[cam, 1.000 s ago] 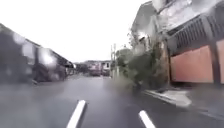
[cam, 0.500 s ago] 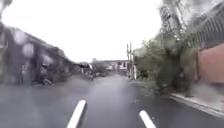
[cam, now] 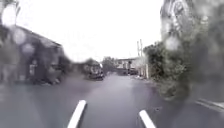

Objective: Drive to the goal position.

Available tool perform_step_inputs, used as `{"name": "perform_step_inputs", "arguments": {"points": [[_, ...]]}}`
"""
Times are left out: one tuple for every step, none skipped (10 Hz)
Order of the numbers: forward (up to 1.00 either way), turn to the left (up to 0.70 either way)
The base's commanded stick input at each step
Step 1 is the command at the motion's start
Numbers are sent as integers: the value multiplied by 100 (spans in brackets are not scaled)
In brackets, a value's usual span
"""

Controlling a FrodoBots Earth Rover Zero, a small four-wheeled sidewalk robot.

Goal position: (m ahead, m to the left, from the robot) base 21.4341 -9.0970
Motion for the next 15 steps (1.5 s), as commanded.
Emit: {"name": "perform_step_inputs", "arguments": {"points": [[100,-40],[100,-40],[100,-40],[100,-38],[100,-31],[100,22],[100,10],[100,10],[100,19],[100,17],[100,9],[100,6],[100,10],[100,19],[100,8]]}}
